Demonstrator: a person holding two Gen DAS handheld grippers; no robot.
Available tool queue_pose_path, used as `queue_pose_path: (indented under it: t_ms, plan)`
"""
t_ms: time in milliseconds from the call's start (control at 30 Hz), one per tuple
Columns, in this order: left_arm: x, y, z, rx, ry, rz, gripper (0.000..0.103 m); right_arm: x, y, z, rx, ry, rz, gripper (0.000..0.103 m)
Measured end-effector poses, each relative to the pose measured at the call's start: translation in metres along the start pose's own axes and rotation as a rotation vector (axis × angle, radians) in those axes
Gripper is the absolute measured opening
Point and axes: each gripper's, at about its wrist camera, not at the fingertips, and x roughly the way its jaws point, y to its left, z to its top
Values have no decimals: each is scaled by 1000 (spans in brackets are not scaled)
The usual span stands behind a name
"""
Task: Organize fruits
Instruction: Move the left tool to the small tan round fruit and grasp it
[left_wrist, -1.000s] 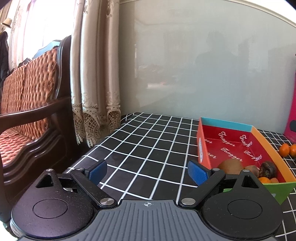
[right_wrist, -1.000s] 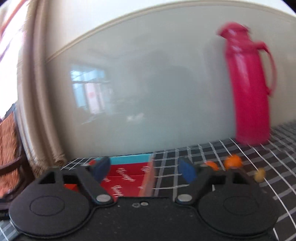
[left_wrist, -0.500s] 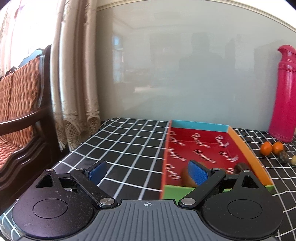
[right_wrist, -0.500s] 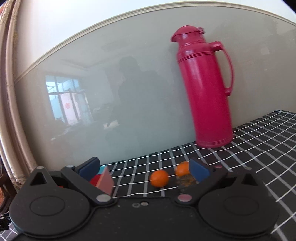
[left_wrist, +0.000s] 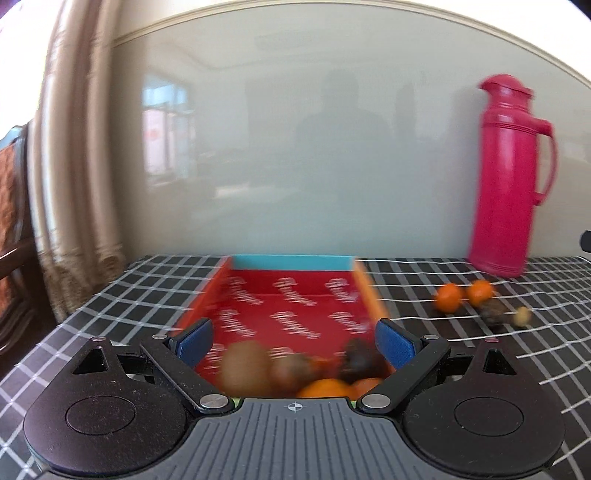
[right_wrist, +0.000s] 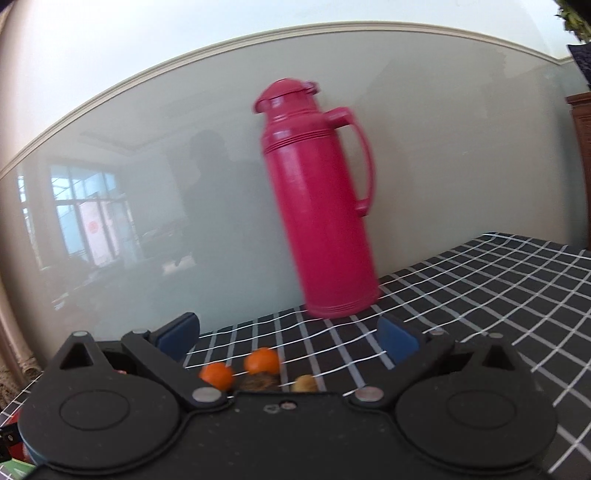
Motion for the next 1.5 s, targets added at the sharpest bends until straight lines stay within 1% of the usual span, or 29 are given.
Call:
queue_pose_path:
  t_ms: [200, 433, 600, 767, 900, 1000, 1100, 1200, 1400, 1467, 1500]
  plan:
    - [1, -47, 2, 47, -5, -83, 93, -8, -37, 7, 7, -9, -66, 103]
    - [5, -95, 1, 60, 0, -149, 93, -12, -71, 9, 23, -5, -126, 103]
    - [16, -122, 2, 54, 30, -197, 93, -13, -89, 10, 24, -6, -153, 103]
    - [25, -150, 3, 76, 54, -252, 93, -11, -105, 12, 13, -13, -191, 103]
    - [33, -168, 3, 90, 69, -266, 93, -10, -118, 14, 28, -13, -217, 103]
    - [41, -179, 4, 102, 77, -260, 93, -9, -127, 15, 29, -17, -232, 103]
    - [48, -186, 6, 105, 89, -262, 88, -7, -136, 17, 39, -17, -247, 103]
    - [56, -194, 6, 104, 105, -271, 86, -4, -143, 18, 40, -19, -261, 103]
    - [63, -220, 6, 132, 119, -327, 82, 2, -153, 17, 42, -14, -282, 103]
    - [67, -229, 6, 135, 130, -342, 78, 4, -156, 17, 42, -13, -287, 103]
    - [69, -232, 6, 134, 139, -351, 71, 5, -157, 18, 42, -12, -292, 103]
